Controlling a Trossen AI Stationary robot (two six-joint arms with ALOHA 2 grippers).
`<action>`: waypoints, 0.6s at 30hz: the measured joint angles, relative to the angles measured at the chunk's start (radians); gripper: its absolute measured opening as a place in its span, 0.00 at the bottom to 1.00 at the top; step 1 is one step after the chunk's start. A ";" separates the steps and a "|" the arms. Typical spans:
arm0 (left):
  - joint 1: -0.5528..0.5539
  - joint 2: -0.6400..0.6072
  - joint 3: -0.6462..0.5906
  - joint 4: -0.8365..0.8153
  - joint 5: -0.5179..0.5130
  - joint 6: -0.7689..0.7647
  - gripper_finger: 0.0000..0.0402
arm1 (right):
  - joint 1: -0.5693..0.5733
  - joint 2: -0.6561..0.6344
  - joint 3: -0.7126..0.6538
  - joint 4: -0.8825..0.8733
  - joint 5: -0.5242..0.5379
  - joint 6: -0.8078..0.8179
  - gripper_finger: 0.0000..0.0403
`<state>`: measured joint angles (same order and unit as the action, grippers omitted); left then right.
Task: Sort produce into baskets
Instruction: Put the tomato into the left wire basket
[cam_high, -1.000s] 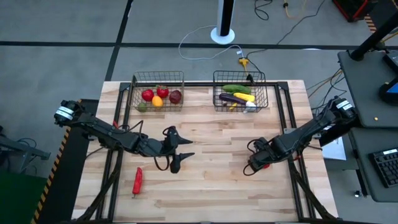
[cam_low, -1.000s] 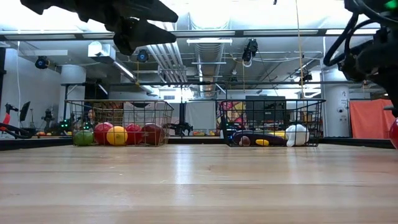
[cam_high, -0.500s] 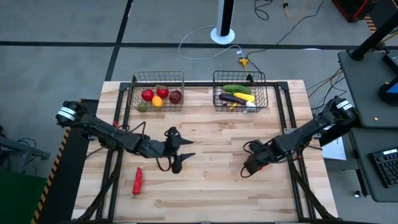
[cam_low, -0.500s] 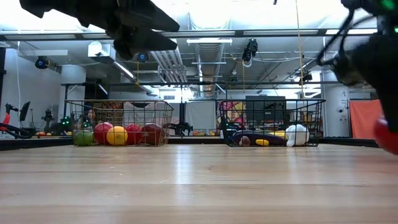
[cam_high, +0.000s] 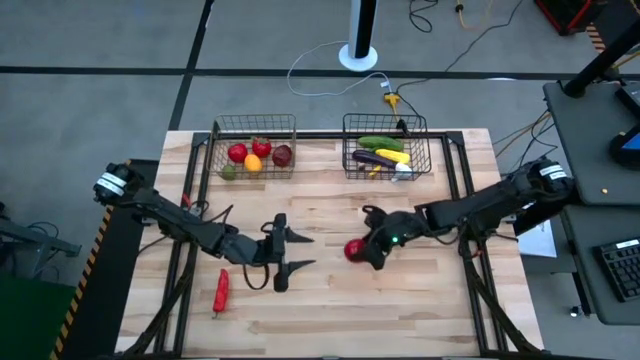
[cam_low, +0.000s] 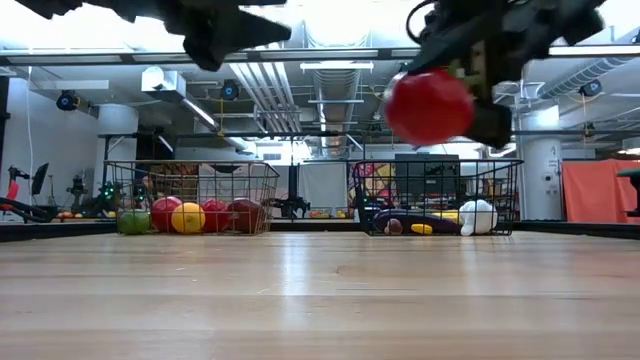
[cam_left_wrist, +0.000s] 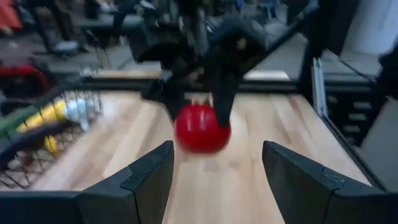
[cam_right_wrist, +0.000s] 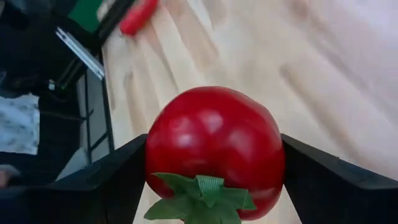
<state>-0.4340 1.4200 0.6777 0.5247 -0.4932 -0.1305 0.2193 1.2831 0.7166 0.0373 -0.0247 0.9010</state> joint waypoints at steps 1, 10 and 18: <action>-0.004 0.000 0.000 0.020 -0.021 0.007 0.56 | -0.014 0.008 0.000 0.027 -0.001 -0.036 0.78; -0.013 0.058 0.000 0.112 -0.101 0.102 0.67 | -0.095 0.132 -0.001 0.406 -0.029 -0.336 0.79; -0.019 0.155 0.047 0.148 -0.235 0.295 0.78 | -0.144 0.235 0.056 0.493 -0.113 -0.335 0.79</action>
<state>-0.4534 1.5754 0.7251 0.6727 -0.7279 0.1645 0.0749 1.5184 0.7730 0.5305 -0.1377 0.5659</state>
